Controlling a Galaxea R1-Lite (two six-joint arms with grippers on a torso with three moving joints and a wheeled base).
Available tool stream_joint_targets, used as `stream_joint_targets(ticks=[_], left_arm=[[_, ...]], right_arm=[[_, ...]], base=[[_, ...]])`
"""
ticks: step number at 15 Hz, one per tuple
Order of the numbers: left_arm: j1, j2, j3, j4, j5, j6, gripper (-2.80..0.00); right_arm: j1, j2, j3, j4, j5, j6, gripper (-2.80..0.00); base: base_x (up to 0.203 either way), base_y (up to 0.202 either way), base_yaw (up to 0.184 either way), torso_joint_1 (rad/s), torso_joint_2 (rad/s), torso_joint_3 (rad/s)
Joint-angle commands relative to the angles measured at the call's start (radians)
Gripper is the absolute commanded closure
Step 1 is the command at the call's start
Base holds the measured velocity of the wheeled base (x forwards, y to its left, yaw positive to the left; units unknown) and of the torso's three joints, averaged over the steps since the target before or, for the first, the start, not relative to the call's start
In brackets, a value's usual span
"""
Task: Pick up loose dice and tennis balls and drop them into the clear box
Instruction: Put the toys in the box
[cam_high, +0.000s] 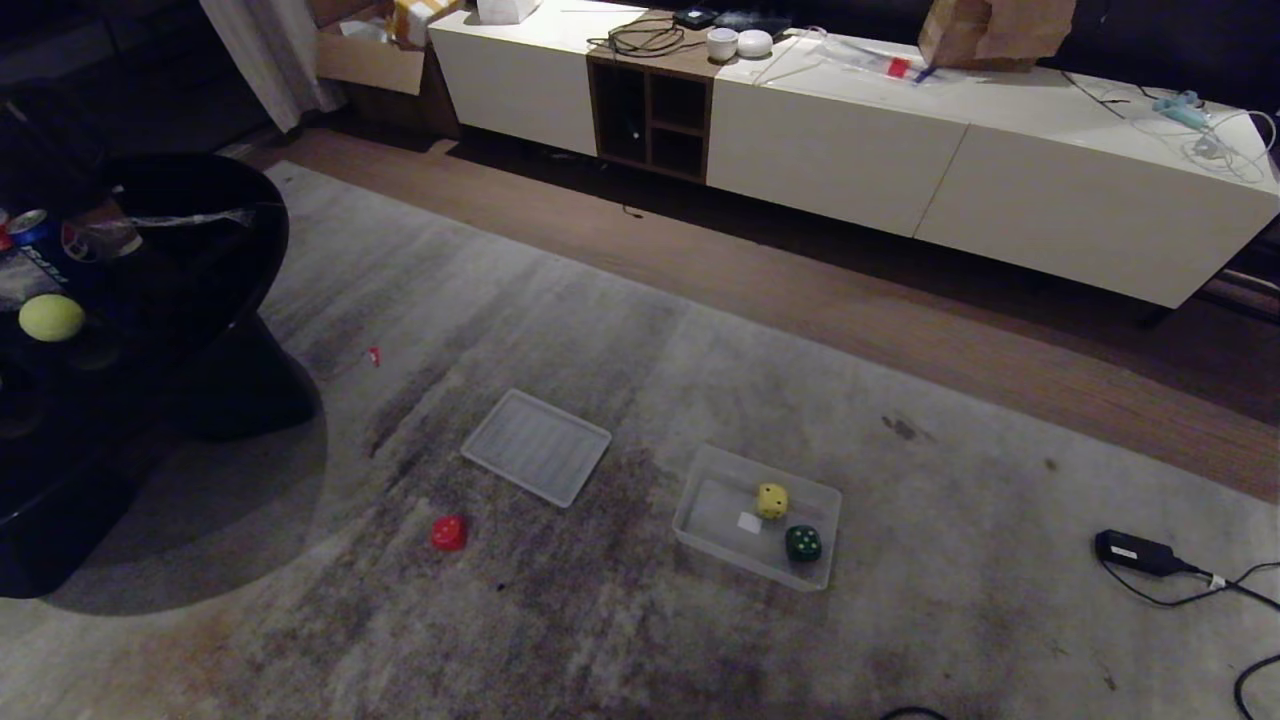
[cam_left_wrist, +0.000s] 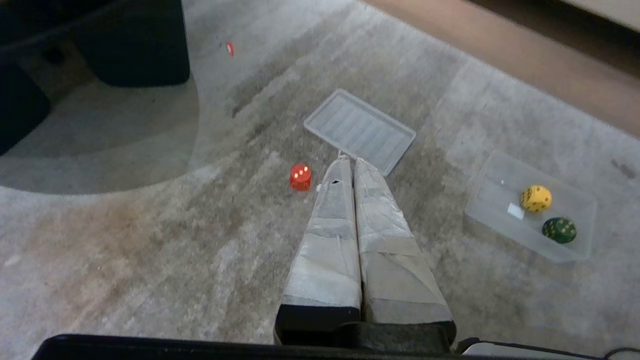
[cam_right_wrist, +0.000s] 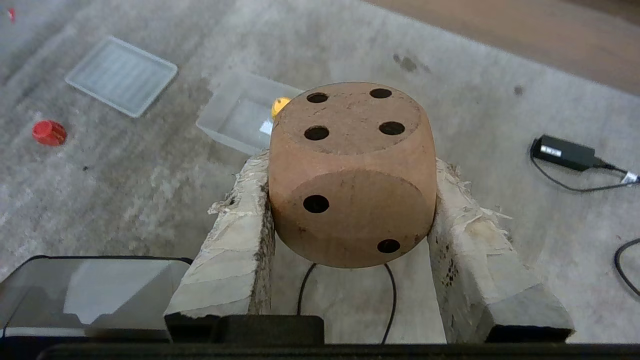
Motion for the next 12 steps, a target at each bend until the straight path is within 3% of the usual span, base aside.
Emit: stream_joint_targets(ticks=[1,12], left_arm=[[0.0,0.002,0.002,-0.001,-0.001,0.002,0.0],[-0.001,0.002,0.002,0.001,-0.002,0.008,0.0]], right_arm=[[0.001,0.001,0.0,0.002,0.001,0.0,0.0],[0.001,0.001,0.0,0.001,0.001,0.0,0.0]], base=[[0.0,0.0,0.0,0.002,0.0,-0.192],[0.0,0.0,0.0,0.002,0.0,-0.198]])
